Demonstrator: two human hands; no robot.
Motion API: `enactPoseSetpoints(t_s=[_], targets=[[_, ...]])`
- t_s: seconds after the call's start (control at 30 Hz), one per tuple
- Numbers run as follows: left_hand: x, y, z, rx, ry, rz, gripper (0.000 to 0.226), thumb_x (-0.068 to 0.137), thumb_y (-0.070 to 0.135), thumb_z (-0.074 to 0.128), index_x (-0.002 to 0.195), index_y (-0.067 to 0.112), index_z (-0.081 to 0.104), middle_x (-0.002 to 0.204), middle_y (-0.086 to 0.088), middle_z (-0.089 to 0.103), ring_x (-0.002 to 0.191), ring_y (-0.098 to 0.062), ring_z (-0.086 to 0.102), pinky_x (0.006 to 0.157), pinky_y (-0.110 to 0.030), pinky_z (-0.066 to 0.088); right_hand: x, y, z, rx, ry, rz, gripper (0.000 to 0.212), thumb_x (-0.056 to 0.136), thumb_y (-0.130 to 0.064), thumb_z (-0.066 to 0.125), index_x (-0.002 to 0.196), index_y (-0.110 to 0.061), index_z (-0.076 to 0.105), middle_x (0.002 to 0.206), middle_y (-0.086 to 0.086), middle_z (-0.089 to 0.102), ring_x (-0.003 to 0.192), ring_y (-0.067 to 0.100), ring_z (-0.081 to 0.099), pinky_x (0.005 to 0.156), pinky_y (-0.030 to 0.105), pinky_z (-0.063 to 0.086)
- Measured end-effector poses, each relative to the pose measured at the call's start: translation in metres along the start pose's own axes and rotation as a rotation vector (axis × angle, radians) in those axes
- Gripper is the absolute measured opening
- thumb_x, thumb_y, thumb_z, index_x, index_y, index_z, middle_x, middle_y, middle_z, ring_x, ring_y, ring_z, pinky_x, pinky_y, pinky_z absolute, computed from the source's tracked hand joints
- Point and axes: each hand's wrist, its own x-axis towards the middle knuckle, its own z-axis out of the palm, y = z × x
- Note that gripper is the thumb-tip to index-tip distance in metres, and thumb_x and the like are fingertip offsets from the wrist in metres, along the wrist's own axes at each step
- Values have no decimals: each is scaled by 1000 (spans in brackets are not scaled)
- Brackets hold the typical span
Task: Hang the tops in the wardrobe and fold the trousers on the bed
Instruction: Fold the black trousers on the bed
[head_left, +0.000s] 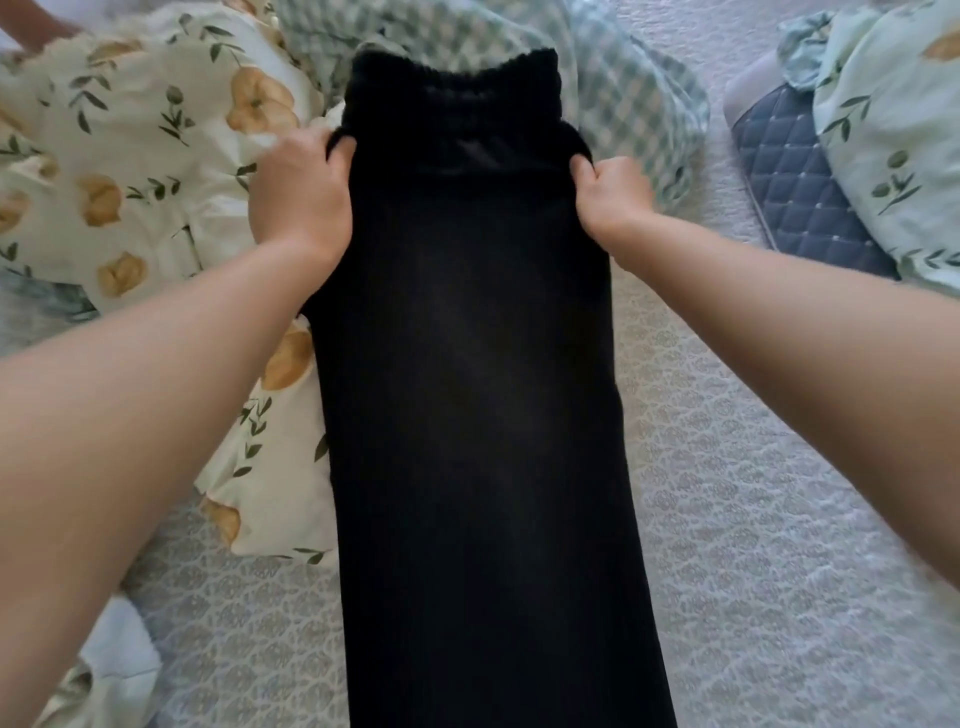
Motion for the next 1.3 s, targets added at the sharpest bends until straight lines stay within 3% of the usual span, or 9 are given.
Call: enactPoseSetpoints(t_s=[0.17,0.27,0.4,0.5,0.57,0.73,1.0,1.2,1.3], targets=[[19,-3,17,-30,16,3,35,103,29,43,99,2,65,99,-18,61,86,-30,54,71,-30,33,7,7,7,-25,-85,-15,39,103,-38,37,80,-11,54,69,0,52,62,17,50,54,32,40],[22,-1,23,-90,-7,-135,31,101,28,45,89,5,60,78,-7,53,75,-21,46,68,-35,34,5,15,5,132,-153,22,45,100,-46,40,74,-12,51,73,5,56,73,21,55,78,44,55],[19,-7,15,-181,-102,-276,39,97,31,55,63,14,45,62,3,43,56,-15,40,63,-34,35,-17,35,6,338,-250,93,61,94,-59,39,109,-5,64,110,11,69,96,19,65,95,48,52],[4,-10,-2,-290,-160,-308,21,89,36,66,100,18,67,95,3,66,87,-12,63,84,-30,53,-50,62,13,424,-329,146,64,96,-62,32,133,-16,56,130,1,61,118,19,57,106,42,44],[-20,-17,-15,-295,-175,-305,46,85,36,70,127,19,60,114,5,64,102,-11,62,92,-27,51,-77,88,19,402,-375,178,65,97,-61,29,140,-16,49,137,2,56,126,21,53,110,42,40],[-132,-45,-38,-164,-54,-155,42,85,24,71,124,20,56,117,-1,54,96,-13,57,90,-30,52,-156,155,26,277,-447,280,57,101,-53,28,125,-13,59,119,5,64,112,22,60,103,47,45],[-322,-70,-41,-300,-254,-495,31,88,22,72,112,19,53,99,11,59,88,-3,59,78,-21,47,-260,210,11,366,-534,514,40,102,-42,39,103,-11,64,85,0,65,74,13,64,63,28,53],[-400,-83,-39,-450,-616,-806,21,94,34,63,111,22,64,99,12,68,91,-5,66,71,-17,51,-302,222,11,397,-700,481,39,101,-45,43,118,-19,66,110,-7,72,104,11,66,91,31,50],[-412,-82,-40,-577,-641,-930,14,92,32,66,102,23,67,96,9,73,86,-5,69,70,-17,51,-313,225,6,298,-712,394,37,102,-42,41,116,-20,67,109,-9,70,101,5,64,84,23,47]])
